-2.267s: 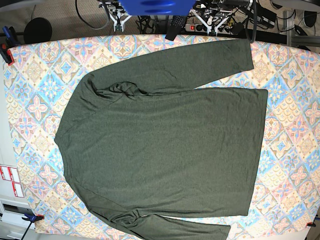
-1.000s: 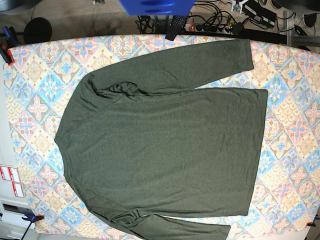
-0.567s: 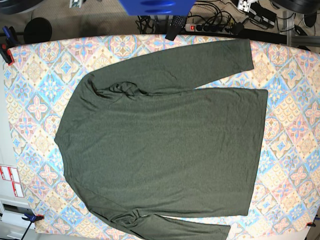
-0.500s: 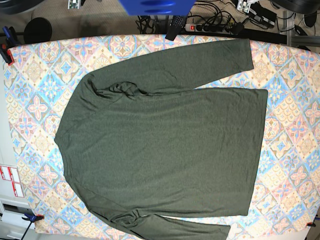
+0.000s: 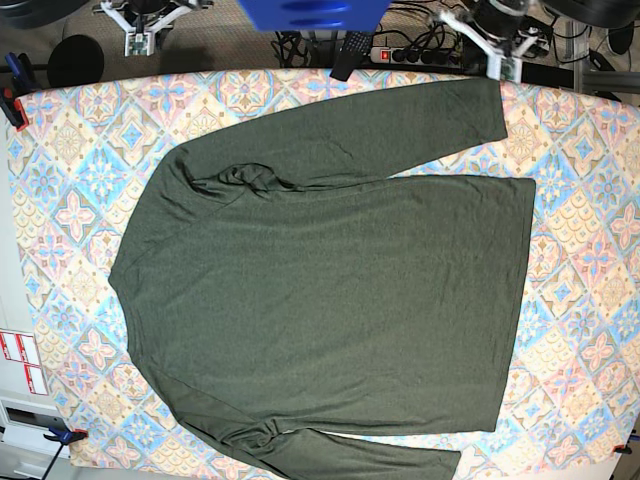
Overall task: Fold the T-shirt properly
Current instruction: 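Move the left gripper down to the shirt hem corner and grasp it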
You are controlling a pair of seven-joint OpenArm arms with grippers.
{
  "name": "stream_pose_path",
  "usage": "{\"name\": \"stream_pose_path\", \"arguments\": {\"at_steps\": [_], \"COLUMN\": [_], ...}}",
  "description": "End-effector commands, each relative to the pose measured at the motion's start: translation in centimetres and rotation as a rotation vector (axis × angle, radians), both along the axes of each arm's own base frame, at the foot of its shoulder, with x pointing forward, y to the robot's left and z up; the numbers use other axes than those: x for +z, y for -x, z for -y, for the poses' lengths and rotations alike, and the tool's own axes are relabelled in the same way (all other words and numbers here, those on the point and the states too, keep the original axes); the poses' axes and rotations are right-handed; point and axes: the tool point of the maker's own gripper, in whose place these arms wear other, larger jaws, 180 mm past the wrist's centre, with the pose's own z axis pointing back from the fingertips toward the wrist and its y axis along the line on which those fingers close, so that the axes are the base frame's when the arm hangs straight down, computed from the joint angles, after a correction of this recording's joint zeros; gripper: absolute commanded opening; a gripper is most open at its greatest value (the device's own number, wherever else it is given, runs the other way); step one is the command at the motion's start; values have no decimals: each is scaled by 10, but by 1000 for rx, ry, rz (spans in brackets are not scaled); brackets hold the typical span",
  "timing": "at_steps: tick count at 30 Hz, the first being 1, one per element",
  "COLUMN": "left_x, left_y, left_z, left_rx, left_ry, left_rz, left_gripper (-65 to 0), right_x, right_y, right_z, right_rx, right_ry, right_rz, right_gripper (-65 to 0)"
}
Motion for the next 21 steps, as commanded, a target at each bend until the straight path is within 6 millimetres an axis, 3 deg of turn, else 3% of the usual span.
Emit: {"name": "stream_pose_path", "arguments": {"at_steps": [1, 5, 7, 10, 14, 17, 21], "left_x": [5, 9, 12, 19, 12, 0, -14], "left_y": [-3, -12, -17, -33, -42, -45, -48], "left_z": [1, -21, -33, -56, -83, -87, -91], "left_rx": [15, 111, 154, 221, 305, 321, 338], "left_ry": [27, 42, 45, 37, 34, 46, 59], "left_rz": [10, 15, 32, 78, 92, 37, -30], "left_gripper": [-613, -473, -426, -409, -407, -406, -348], "right_x": [4, 1, 3, 3, 3, 1, 0], "right_y": [1, 4, -7, -11, -13, -15, -22], "right_z": [1, 1, -2, -2, -4, -12, -12], "right_rx": [3, -2, 2, 2, 3, 19, 16], "right_ry": [7, 4, -1, -1, -6, -23, -26], "right_rz": [2, -24, 1, 8, 13, 14, 19], "right_gripper": [-650, -650, -650, -650, -650, -650, -650]}}
